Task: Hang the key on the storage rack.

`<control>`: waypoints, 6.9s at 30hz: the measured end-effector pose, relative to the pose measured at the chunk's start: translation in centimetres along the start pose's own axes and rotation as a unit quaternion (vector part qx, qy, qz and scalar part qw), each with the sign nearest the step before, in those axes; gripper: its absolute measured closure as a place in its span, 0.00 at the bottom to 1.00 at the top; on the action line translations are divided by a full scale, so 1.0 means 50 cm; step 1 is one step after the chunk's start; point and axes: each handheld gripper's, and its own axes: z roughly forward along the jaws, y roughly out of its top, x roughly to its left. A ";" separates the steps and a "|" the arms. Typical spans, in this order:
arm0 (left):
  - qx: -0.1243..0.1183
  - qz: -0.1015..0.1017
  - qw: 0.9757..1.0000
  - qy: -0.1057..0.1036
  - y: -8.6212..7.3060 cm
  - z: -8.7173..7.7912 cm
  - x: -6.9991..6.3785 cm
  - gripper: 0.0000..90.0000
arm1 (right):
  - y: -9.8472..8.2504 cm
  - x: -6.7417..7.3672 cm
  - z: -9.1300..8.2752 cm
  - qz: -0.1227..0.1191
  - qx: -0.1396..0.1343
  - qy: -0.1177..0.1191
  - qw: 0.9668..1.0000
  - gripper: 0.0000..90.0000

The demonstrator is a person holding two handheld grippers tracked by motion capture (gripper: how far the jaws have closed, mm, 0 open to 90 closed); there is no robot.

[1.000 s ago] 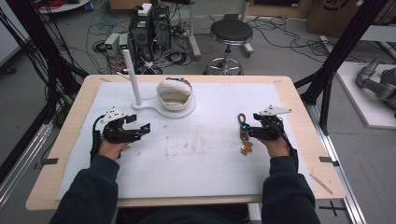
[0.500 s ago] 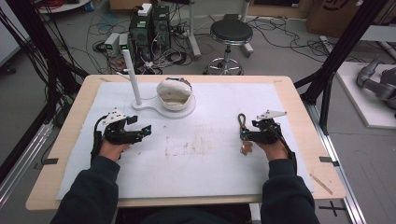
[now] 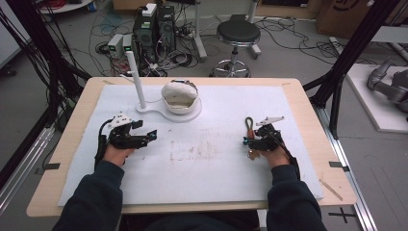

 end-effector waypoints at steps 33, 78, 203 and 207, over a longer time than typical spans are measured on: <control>0.010 -0.001 1.000 -0.002 -0.002 0.005 -0.003 0.25 | 0.003 -0.014 0.008 -0.007 -0.005 0.035 0.999 0.77; 0.018 0.001 1.000 -0.001 -0.003 0.007 -0.006 0.26 | 0.078 0.017 -0.066 0.004 -0.166 0.108 0.980 0.83; -0.054 -0.006 0.999 0.001 0.001 -0.026 0.003 0.26 | -0.028 -0.031 -0.118 0.007 -0.160 -0.022 0.987 0.24; -0.050 -0.003 0.999 0.002 0.001 -0.026 0.001 0.26 | -0.028 -0.031 -0.118 0.006 -0.163 -0.022 0.986 0.24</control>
